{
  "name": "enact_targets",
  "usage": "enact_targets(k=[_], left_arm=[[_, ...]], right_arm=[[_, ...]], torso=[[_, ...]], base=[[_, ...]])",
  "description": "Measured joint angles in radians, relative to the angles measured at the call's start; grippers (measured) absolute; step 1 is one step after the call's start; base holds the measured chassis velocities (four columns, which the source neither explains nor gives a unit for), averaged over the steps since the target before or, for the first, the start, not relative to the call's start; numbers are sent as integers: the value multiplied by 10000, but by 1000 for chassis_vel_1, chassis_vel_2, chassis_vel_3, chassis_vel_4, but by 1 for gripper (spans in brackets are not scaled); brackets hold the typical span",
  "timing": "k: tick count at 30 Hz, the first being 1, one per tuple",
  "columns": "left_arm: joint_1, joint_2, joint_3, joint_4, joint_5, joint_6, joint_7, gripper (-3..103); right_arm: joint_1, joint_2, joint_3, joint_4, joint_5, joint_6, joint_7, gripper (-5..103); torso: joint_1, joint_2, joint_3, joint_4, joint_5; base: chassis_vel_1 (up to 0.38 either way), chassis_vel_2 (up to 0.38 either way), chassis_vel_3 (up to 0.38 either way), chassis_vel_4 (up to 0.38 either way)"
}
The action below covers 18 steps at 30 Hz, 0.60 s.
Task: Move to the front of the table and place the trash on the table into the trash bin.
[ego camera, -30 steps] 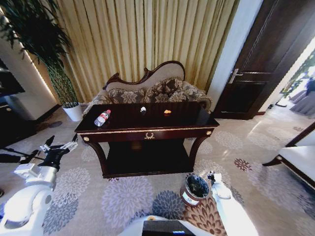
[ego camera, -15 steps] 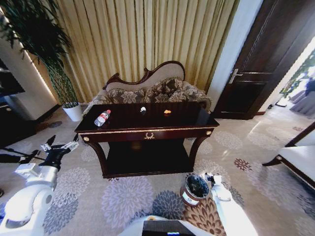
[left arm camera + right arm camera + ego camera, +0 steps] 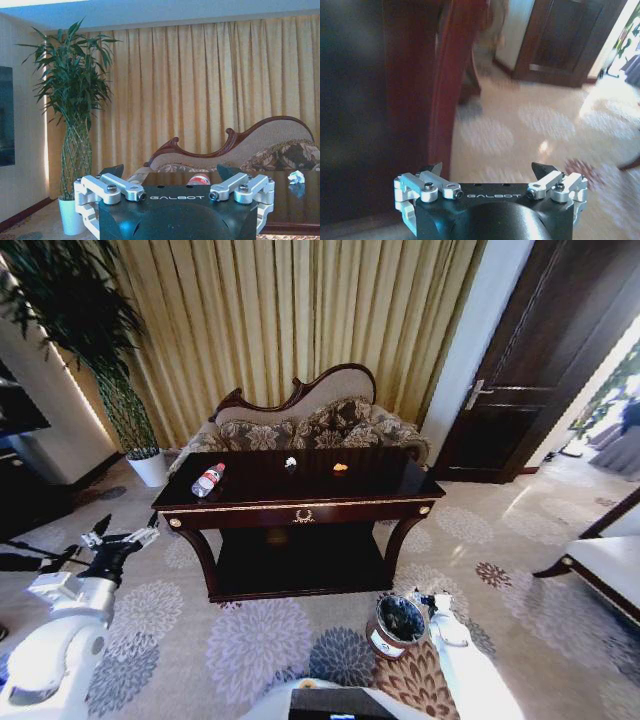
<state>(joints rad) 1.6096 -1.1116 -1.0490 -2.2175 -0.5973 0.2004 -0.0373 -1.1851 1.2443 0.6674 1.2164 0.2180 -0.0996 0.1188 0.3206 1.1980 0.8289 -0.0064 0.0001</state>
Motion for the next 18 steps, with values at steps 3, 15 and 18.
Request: enact_targets(k=[3, 15, 18], left_arm=[[-10, -4, 13, -14, 1, 0, -7, 100], [-99, -37, 150, -81, 39, 15, -44, 100], [-72, -37, 100, -85, 31, 15, -48, 100]], right_arm=[[-230, -65, 131, 1023, 600, 54, 1, 100], [-1157, -446, 258, 7183, 1737, -475, 3, 100], [-1119, -524, 58, 8195, 2114, -1159, 3, 100]], torso=[[0, 0, 0, -3, -1], [0, 1, 0, -2, -3], [0, 1, -1, -1, -3]], base=[[0, 0, 0, 0], [0, 0, 0, 0], [0, 0, 0, 0]])
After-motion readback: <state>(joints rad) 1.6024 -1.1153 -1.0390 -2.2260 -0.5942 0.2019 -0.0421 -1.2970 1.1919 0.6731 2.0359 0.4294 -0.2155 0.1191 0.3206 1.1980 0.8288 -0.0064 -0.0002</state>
